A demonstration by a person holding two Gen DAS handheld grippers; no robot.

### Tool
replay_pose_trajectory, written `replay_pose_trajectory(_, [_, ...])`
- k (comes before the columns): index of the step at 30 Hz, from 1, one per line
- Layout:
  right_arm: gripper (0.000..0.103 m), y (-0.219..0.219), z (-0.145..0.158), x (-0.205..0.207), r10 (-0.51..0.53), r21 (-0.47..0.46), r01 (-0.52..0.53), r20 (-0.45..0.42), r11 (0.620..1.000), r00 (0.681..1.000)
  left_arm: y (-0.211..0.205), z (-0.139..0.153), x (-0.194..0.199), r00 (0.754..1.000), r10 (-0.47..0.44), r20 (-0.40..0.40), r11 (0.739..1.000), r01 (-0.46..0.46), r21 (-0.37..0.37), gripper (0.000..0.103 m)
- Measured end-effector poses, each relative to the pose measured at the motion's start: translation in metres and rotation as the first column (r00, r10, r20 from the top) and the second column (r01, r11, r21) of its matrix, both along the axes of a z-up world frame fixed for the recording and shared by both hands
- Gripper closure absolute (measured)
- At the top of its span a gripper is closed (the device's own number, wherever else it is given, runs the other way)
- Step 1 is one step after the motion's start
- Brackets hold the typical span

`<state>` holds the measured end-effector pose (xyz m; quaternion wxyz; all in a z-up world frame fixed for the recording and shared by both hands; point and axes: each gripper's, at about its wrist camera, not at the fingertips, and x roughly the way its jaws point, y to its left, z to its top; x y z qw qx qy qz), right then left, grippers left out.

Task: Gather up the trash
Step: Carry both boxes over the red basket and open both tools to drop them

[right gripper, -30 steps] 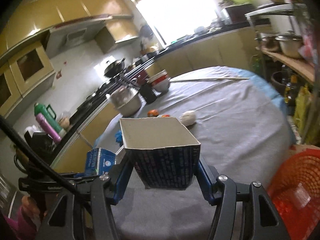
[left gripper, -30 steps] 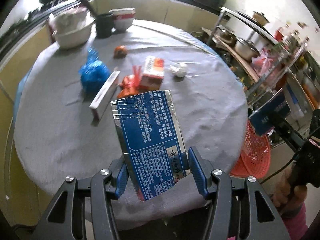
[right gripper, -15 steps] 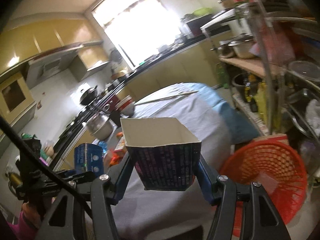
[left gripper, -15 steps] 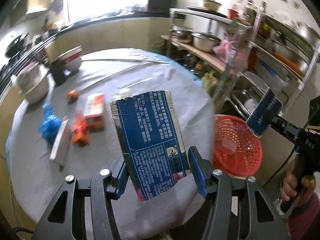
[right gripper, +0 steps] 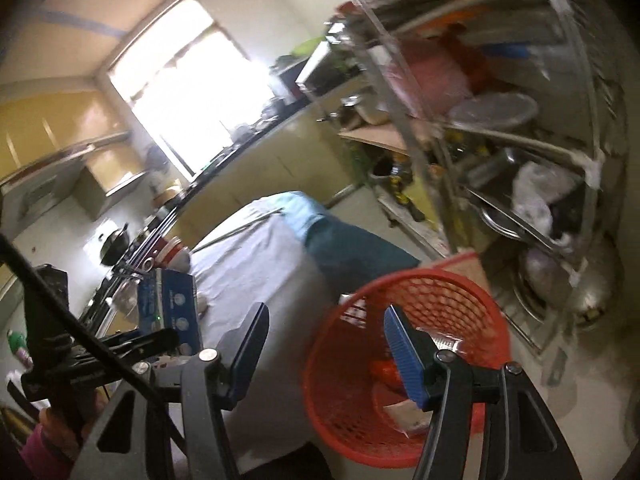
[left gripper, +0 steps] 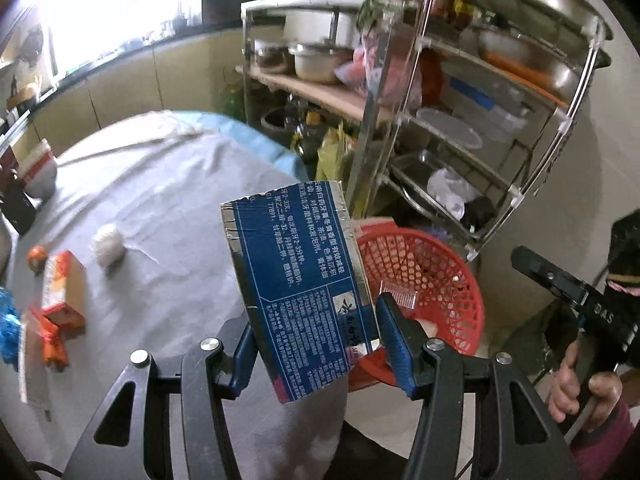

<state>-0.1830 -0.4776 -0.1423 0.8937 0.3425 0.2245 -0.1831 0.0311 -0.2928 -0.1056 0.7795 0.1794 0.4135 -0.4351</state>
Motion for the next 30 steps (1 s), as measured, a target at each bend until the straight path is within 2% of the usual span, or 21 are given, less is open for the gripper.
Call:
replay_pose_trajectory(7, [0.039, -0.030, -0.002, -0.030, -0.100, 0.027, 0.099, 0.022, 0.995, 0.995, -0.039, -0.018, -0.024, 0.991, -0.126, -0.042, 0.991, 0.127, 0.039, 0.045])
replay_pose_trajectory(10, [0.038, -0.033, 0.003, -0.037, -0.118, 0.030, 0.117, 0.032, 0.993, 0.992, -0.059, -0.034, -0.032, 0.980, -0.175, -0.096, 0.981, 0.182, 0.074, 0.045])
replay_pose_trajectory(14, [0.038, -0.034, 0.003, -0.042, -0.128, 0.039, 0.127, 0.029, 0.991, 0.991, -0.079, -0.058, -0.041, 0.969, -0.203, -0.143, 0.963, 0.224, 0.148, 0.044])
replay_pose_trajectory(16, [0.038, -0.035, 0.002, -0.046, -0.135, 0.048, 0.133, 0.026, 0.990, 0.991, -0.081, -0.063, -0.042, 0.964, -0.204, -0.171, 0.960, 0.231, 0.158, 0.044])
replay_pose_trajectory(19, [0.038, -0.035, 0.004, -0.048, -0.136, 0.055, 0.134, 0.033, 0.989, 0.990, -0.076, -0.057, -0.042, 0.968, -0.200, -0.151, 0.964, 0.222, 0.149, 0.037])
replay_pose_trajectory(23, [0.038, -0.030, 0.011, -0.042, -0.120, 0.044, 0.118, 0.042, 0.992, 0.992, -0.058, -0.038, -0.037, 0.976, -0.191, -0.109, 0.971, 0.204, 0.124, 0.036])
replay_pose_trajectory(26, [0.038, -0.019, 0.019, -0.031, -0.083, 0.022, 0.082, 0.045, 0.996, 0.996, -0.027, -0.022, -0.028, 0.988, -0.143, -0.062, 0.981, 0.150, 0.122, 0.034])
replay_pose_trajectory(30, [0.038, -0.002, 0.027, -0.010, -0.017, 0.006, 0.016, 0.042, 1.000, 0.999, 0.029, -0.019, -0.013, 0.999, -0.048, -0.026, 0.989, 0.051, 0.140, 0.032])
